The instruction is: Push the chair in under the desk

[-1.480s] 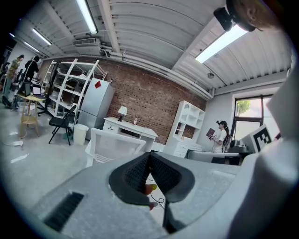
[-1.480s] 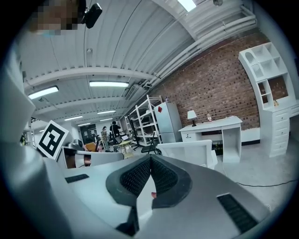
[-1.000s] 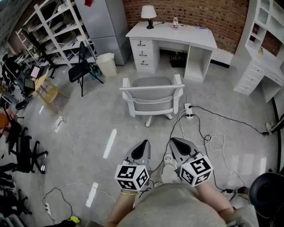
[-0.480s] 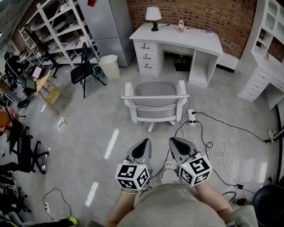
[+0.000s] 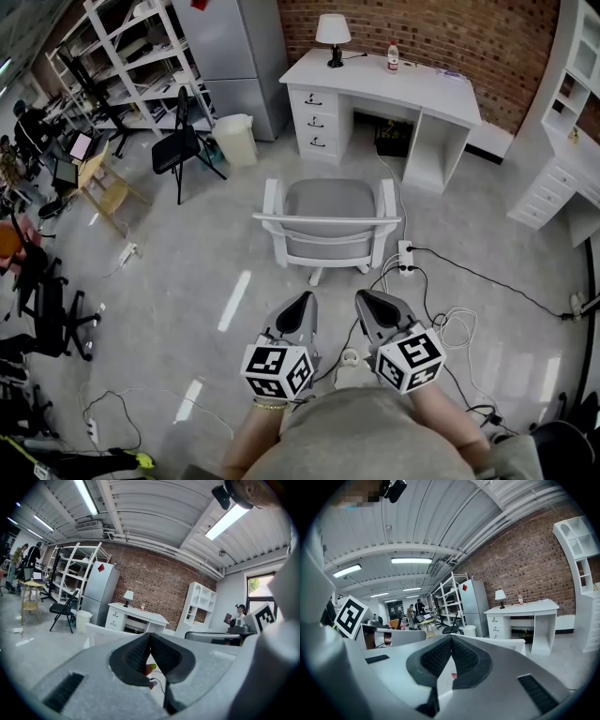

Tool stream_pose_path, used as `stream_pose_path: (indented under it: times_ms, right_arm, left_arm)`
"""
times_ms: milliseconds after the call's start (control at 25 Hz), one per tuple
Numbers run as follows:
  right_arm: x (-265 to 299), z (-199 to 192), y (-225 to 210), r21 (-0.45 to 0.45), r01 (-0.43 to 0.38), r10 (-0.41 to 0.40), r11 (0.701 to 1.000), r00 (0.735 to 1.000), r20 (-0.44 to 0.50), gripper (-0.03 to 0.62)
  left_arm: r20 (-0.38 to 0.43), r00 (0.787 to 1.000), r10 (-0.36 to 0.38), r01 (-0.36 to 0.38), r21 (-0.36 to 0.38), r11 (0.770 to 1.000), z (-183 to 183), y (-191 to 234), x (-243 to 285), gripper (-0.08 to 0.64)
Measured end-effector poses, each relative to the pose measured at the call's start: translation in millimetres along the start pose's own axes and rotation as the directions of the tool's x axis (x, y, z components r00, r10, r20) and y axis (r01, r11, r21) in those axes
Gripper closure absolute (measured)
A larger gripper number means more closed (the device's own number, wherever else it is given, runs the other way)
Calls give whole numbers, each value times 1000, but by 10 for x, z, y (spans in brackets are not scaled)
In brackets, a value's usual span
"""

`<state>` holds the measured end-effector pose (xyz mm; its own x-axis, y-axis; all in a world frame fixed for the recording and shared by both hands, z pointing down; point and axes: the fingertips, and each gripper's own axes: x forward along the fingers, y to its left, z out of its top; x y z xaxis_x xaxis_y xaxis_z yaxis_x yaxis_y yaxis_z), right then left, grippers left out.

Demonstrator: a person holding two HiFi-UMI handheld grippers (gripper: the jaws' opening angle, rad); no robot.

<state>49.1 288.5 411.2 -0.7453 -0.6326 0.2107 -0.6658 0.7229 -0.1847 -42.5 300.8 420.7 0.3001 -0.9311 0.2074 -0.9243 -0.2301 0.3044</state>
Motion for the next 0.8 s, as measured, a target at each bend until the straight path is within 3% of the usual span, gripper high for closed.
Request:
stream_pose_path:
  times_ms: [800]
  right_arm:
    - [417, 126, -651, -40, -77, 76, 996, 997, -9, 584]
  left_arm:
    - [29, 996, 79, -79, 2, 997, 114, 69, 703, 551]
